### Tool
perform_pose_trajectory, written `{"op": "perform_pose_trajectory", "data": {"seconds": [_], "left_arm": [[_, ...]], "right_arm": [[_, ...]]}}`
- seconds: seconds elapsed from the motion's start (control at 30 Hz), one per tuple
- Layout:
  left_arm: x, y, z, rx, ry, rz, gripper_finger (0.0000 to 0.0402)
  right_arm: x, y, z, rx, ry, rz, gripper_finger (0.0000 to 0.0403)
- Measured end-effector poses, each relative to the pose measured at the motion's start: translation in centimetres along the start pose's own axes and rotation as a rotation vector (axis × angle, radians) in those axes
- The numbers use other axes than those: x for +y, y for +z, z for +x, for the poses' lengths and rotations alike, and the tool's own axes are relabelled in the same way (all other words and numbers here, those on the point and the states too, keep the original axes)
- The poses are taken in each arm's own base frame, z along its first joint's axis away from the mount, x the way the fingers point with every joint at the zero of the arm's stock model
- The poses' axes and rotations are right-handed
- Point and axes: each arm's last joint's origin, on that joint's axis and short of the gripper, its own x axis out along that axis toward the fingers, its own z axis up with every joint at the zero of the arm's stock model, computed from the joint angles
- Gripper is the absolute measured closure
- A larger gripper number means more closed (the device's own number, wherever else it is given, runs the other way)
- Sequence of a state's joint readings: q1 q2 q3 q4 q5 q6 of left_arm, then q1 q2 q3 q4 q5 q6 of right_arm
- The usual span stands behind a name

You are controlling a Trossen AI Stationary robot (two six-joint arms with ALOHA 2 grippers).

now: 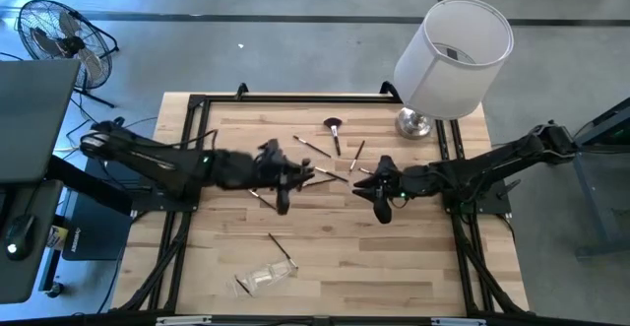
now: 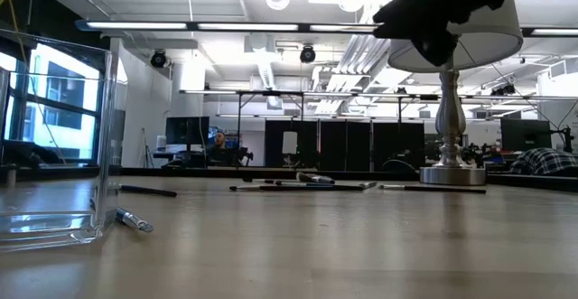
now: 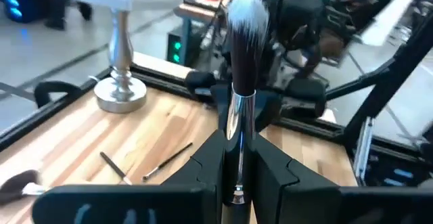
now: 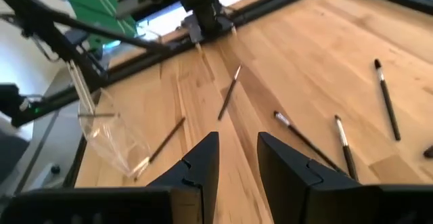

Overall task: Pick & Place Makeup Supplies
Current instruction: Put the silver makeup brush into the transparent organizer

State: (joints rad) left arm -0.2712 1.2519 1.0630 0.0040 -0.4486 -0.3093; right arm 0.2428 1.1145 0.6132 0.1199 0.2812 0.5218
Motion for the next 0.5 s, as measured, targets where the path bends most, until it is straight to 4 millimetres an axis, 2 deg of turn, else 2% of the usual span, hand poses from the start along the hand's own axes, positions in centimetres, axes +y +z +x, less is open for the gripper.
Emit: {"op": "perform_pose_trajectory", "data": {"seconds": [0.23,0.5], "left_arm": [[-4.5,-2.3,-3.2,-0.031,0.163,-0.040,0.0363],[-9.5,-6.2,-6.1,-0.048,0.168,-0.062,0.0363]], "right_arm": [[-0.1,-0.2,0.0,0.018,-0.005,-0.060,0.0307],[-0.1,-0.2,0.0,0.021,0.001,-0.064,0.0307]]}}
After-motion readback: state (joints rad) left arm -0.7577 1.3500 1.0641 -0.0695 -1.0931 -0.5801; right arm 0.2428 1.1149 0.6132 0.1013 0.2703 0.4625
